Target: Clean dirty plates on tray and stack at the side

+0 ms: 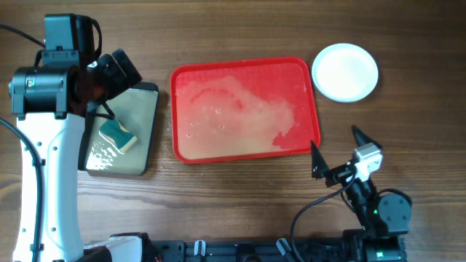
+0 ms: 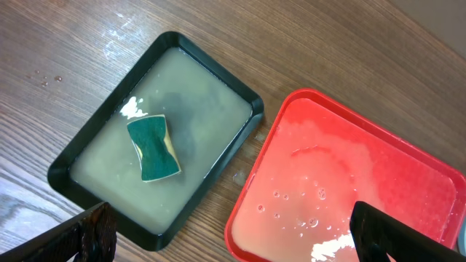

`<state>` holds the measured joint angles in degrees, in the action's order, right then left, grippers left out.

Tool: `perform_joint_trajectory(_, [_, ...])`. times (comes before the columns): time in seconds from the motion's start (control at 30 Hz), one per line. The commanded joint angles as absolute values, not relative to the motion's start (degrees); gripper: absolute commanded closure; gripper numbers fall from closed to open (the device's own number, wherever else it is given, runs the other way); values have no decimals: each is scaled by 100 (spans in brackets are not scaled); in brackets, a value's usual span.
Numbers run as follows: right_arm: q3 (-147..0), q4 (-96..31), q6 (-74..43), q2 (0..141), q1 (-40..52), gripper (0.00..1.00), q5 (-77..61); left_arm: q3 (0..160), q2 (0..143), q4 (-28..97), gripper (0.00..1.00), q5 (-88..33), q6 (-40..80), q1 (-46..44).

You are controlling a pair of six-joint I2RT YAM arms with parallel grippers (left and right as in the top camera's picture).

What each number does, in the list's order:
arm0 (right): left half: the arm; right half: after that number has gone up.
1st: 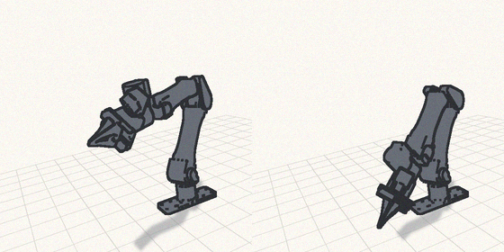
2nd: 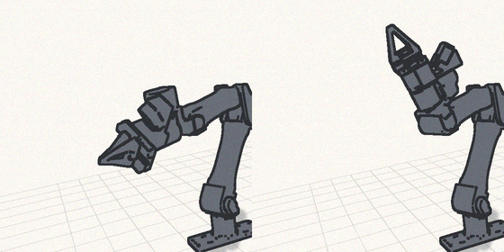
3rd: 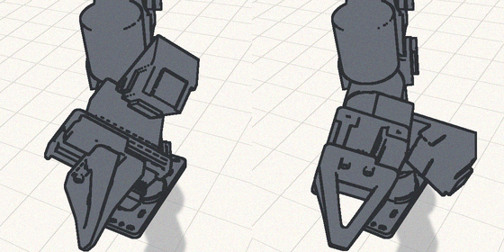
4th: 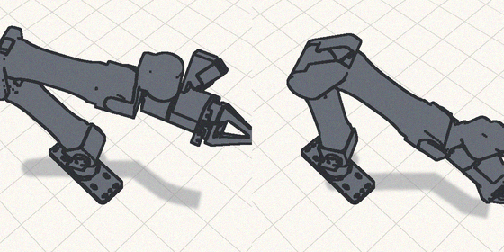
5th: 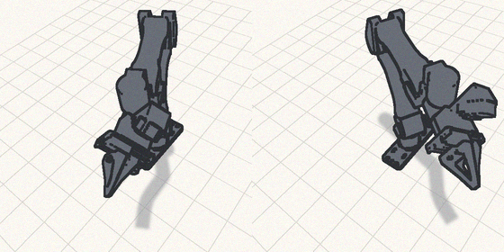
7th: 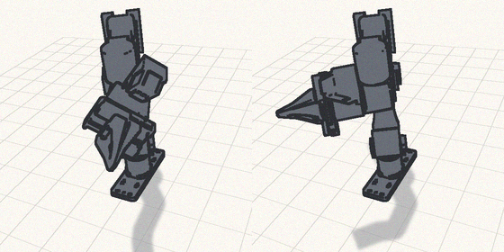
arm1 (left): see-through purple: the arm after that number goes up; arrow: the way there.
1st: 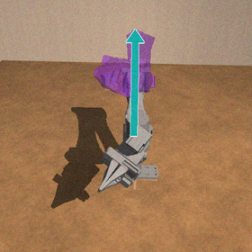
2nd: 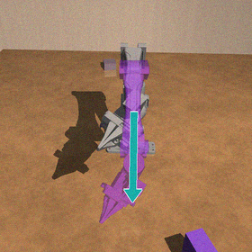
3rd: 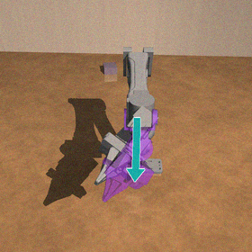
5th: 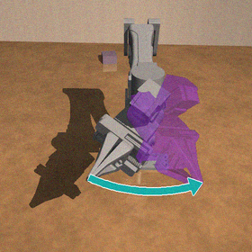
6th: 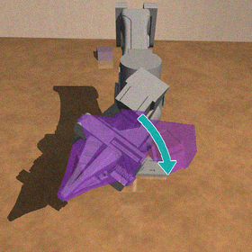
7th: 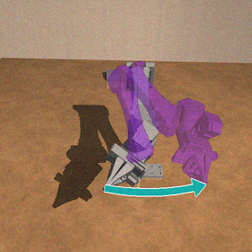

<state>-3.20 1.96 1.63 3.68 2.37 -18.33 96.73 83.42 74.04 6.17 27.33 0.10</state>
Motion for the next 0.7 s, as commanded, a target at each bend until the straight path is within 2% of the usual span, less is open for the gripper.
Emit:
perform_joint_trajectory(0.0, [-30, 285, 242, 16, 235, 0, -2259, 9675, 8326, 7393, 0, 631, 2749, 10])
perform_joint_trajectory(0.53, [-30, 187, 261, 95, 235, 0, -2257, 9668, 8324, 7389, 0, 650, 2746, 10])
perform_joint_trajectory(0.67, [-30, 187, 263, 95, 235, 0, -2257, 9522, 7516, 7430, 0, 862, 2751, -19])
